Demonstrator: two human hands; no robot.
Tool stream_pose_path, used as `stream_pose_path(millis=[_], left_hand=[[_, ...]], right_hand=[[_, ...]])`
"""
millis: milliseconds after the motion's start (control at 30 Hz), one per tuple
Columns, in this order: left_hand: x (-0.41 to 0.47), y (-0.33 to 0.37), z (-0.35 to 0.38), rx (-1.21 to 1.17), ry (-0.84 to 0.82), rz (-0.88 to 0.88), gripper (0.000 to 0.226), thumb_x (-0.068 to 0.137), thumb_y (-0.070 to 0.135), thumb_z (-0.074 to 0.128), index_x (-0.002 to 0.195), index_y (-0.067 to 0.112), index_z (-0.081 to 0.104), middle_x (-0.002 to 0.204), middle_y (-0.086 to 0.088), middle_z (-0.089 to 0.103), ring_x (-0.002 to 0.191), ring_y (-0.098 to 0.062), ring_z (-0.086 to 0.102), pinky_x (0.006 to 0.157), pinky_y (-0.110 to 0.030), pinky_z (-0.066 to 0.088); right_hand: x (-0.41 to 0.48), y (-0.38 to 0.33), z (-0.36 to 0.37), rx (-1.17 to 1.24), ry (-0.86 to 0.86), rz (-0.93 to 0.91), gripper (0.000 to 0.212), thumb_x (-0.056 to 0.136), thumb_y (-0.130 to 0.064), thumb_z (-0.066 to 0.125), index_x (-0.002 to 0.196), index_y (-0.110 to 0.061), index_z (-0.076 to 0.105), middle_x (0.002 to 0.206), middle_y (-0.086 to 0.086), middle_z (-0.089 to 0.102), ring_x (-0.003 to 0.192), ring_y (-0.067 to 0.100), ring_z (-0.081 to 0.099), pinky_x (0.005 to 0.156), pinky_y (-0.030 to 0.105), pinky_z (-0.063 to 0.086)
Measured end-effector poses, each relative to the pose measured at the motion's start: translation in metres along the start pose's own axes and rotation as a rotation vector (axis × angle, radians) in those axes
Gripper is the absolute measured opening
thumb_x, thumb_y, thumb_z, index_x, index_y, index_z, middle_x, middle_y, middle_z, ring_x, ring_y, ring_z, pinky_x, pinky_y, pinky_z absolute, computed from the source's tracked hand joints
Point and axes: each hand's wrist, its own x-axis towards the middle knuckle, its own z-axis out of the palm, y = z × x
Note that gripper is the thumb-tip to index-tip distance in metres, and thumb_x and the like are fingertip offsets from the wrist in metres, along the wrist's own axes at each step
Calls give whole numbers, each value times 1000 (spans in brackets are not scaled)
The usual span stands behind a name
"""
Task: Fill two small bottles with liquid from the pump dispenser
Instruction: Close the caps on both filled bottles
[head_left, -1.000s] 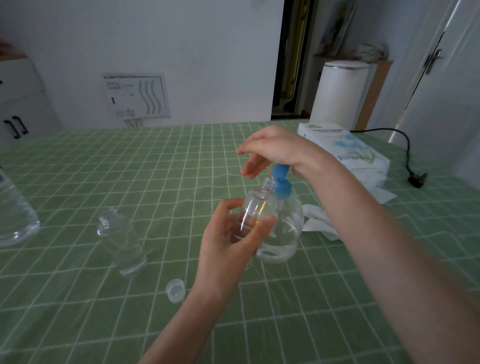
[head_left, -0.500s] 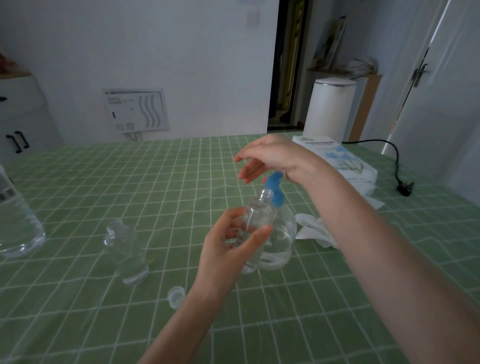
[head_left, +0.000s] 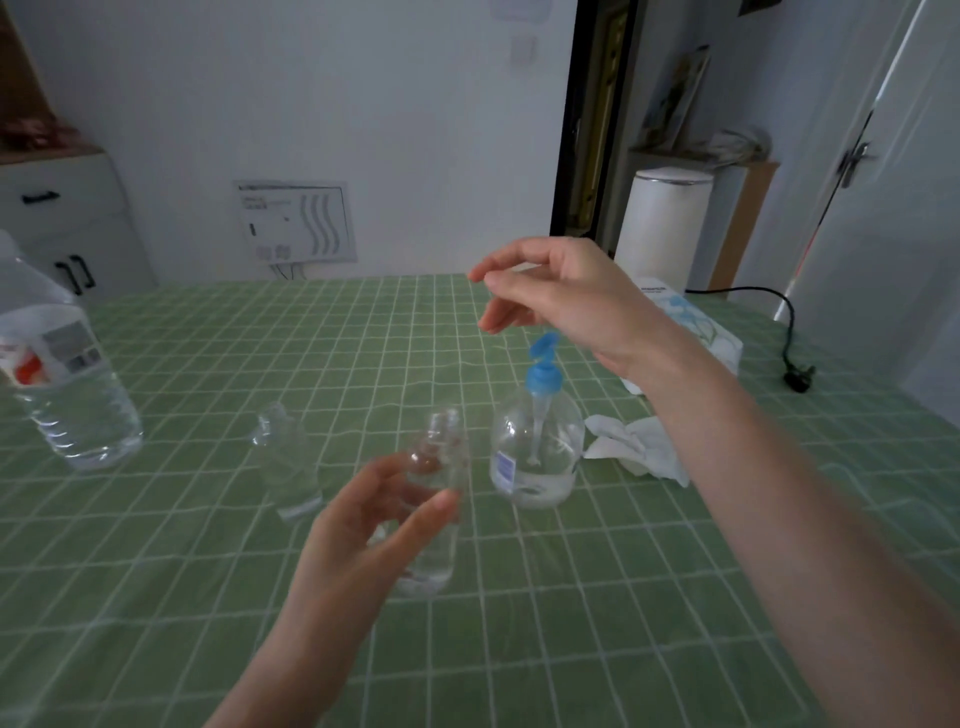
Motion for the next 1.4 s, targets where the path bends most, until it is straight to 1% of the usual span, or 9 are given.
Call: stream_pose_path(millis=[167, 267, 400, 467, 767, 967, 1133, 1200, 1400], left_hand=[[-33, -11, -26, 13, 154, 11, 45, 48, 52, 81, 90, 38, 70, 87, -4, 74, 81, -20, 70, 68, -37, 56], [-46, -19, -40, 21, 212, 16, 38, 57, 30, 85, 91, 39, 71, 87, -1, 75, 81, -20, 71, 75, -39, 53], [-56, -20, -53, -4, 218, 2, 59, 43, 62, 81, 95, 34, 71, 91, 0, 75, 81, -12, 71, 65, -20, 55], [-58, -19, -57, 5, 231, -11, 58, 46, 60, 80, 95, 31, 71, 92, -2, 74, 84, -14, 70, 68, -18, 54], [-64, -18, -64, -13, 258, -47, 68, 39, 64, 81, 92, 24, 70, 91, -9, 72, 92, -36, 63, 85, -49, 50], [-62, -20, -58, -33, 252, -44, 56, 43, 60, 81, 90, 31, 70, 87, -5, 74, 85, -29, 66, 77, -41, 53], [-62, -21, -51, -13, 202, -52, 42, 53, 51, 75, 91, 33, 69, 92, -4, 73, 89, -25, 68, 71, -31, 56], [-63, -19, -48, -5, 175, -56, 41, 56, 49, 73, 94, 34, 68, 94, -3, 73, 90, -22, 68, 74, -38, 56], [-63, -15, -41, -4, 138, -40, 37, 57, 46, 73, 92, 34, 69, 91, -4, 72, 84, -22, 69, 65, -28, 56]], right_hand=[[-38, 6, 33, 32, -177, -40, 15, 93, -12, 60, 107, -13, 66, 81, 1, 73, 76, 7, 71, 77, 14, 56], [-54, 29, 64, 0, -245, 40, 18, 91, -15, 62, 108, -17, 63, 87, -1, 71, 80, 7, 69, 82, 20, 57], [-66, 65, 112, -229, -271, 106, 36, 90, -29, 64, 124, -19, 57, 85, -14, 58, 77, -4, 57, 72, 14, 51], [-67, 76, 132, -338, -269, 119, 44, 89, -33, 64, 129, -18, 53, 80, -15, 54, 69, -5, 53, 61, 11, 47], [-59, 90, 163, -464, -188, 159, 37, 86, -34, 69, 117, -16, 61, 64, -10, 47, 52, 5, 42, 48, 16, 36], [-65, 75, 145, -170, -193, 128, 18, 87, -28, 67, 103, -21, 62, 95, -8, 65, 82, -2, 61, 67, 4, 48], [-79, 55, 120, 198, -218, 90, 24, 85, -10, 71, 102, -26, 66, 98, -4, 73, 92, 10, 71, 87, 25, 56], [-84, 47, 113, 190, -254, 65, 27, 86, -13, 70, 109, -25, 67, 101, -2, 74, 93, 11, 71, 89, 27, 57], [-91, 35, 98, 21, -257, 30, 27, 85, -19, 71, 110, -19, 59, 93, -2, 73, 88, 8, 69, 86, 23, 55]])
